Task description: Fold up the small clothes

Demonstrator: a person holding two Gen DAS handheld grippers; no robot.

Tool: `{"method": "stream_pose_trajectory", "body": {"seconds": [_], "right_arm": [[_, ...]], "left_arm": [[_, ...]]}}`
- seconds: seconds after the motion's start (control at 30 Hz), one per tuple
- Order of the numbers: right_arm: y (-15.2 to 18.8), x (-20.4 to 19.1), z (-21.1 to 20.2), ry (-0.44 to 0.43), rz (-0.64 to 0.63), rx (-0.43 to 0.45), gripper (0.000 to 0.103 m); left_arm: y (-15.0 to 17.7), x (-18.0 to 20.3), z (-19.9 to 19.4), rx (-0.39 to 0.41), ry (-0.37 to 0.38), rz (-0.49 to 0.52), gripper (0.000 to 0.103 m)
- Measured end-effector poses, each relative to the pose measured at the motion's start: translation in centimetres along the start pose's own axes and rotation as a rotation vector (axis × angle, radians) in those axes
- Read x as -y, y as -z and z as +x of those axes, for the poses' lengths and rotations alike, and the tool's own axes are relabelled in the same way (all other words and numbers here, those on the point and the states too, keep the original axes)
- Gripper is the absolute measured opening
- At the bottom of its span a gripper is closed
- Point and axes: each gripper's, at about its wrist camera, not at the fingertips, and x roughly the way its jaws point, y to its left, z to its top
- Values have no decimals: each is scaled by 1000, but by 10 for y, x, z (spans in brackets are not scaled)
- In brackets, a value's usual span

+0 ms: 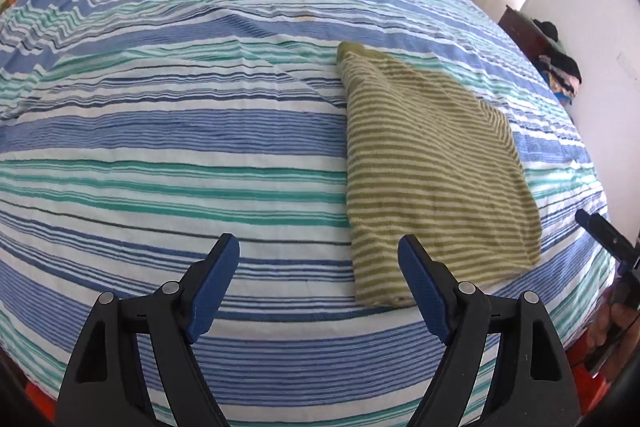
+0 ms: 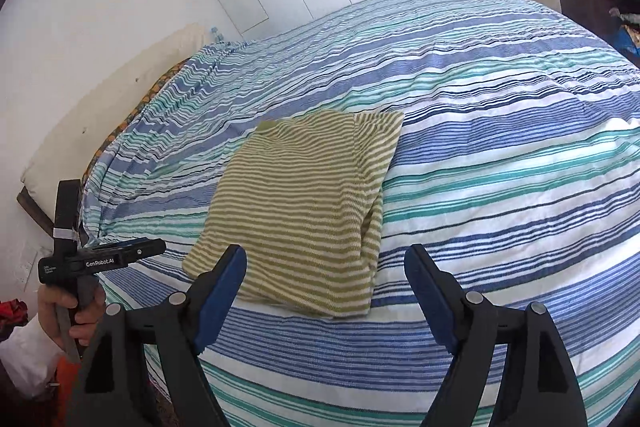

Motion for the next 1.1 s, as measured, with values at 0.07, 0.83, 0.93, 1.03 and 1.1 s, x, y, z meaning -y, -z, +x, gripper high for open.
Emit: {"method": "stream_pose_trajectory", "body": {"seconds": [0.07,0.83,0.93,1.03,1.1], "right_arm": [[-23,23,19,-68,74,-50,81],[-89,-37,151,-250,72,-252,23],[-142,-57,138,-252,1,-175,23],[-195,-89,120,-273,-90,-72,23],[-222,-102,108,-292,-143,-16,23]], "left_arm": [[-20,-2,18,-21,62,-6,94],[-100,49,50,-129,182,38,20],[-146,46,17,-24,206,21,20],[-188,44,-22,93,213,31,20],[-206,44,-39,148,199,46,21]]}}
